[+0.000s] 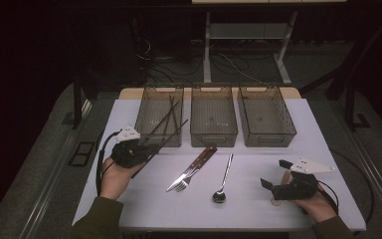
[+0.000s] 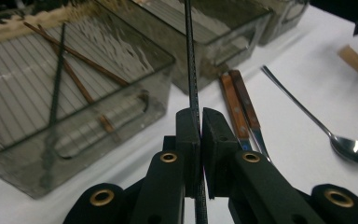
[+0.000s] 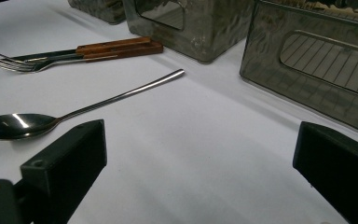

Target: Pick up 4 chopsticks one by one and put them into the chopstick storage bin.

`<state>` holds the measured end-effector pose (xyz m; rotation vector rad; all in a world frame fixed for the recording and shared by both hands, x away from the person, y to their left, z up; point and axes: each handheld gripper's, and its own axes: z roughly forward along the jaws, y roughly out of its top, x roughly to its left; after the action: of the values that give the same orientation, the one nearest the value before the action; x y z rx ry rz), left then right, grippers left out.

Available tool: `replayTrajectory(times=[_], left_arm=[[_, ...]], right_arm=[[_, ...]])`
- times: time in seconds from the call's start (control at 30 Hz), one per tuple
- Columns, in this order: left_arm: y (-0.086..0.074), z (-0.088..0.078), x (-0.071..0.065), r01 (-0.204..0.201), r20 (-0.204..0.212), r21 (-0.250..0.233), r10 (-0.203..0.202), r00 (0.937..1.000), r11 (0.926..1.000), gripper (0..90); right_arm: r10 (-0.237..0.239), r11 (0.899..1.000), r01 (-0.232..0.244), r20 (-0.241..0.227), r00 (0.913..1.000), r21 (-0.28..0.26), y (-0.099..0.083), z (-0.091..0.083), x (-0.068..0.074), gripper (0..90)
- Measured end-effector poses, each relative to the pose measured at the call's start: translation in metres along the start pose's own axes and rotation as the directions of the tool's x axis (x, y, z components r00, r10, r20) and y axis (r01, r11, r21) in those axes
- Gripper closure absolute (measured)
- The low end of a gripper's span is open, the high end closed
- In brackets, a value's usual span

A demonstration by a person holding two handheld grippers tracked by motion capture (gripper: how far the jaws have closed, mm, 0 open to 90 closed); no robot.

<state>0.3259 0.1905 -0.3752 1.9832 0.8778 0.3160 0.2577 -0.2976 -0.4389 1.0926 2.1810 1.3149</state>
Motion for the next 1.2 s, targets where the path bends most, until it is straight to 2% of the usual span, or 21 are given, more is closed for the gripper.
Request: replayTrajectory(times=[0.33,0.63,0.93,1.2], left_arm=[[0.014,0.001,0.017,0.026,-0.03,-0.045,-0.028,0.9992,0.9986,86.4],[0.028,0.013,0.032,0.05,-0.056,-0.052,-0.052,0.997,0.9974,86.4],[0.046,0.029,0.05,0.065,-0.082,-0.042,-0.068,0.9943,0.997,86.3],[0.061,0.04,0.065,0.092,-0.123,-0.023,-0.094,0.988,0.9955,86.3]], right_arm=[[0.001,1.0,-0.001,0.002,1.0,-0.001,0.0,0.0,0.0,2.2],[0.004,1.0,-0.004,0.003,1.0,-0.003,0.0,-0.001,0.0,2.2],[0.007,1.0,-0.007,0.005,1.0,-0.003,0.0,-0.001,-0.001,2.2],[0.006,1.0,-0.006,0.005,1.0,-0.005,-0.001,-0.001,-0.001,2.2]])
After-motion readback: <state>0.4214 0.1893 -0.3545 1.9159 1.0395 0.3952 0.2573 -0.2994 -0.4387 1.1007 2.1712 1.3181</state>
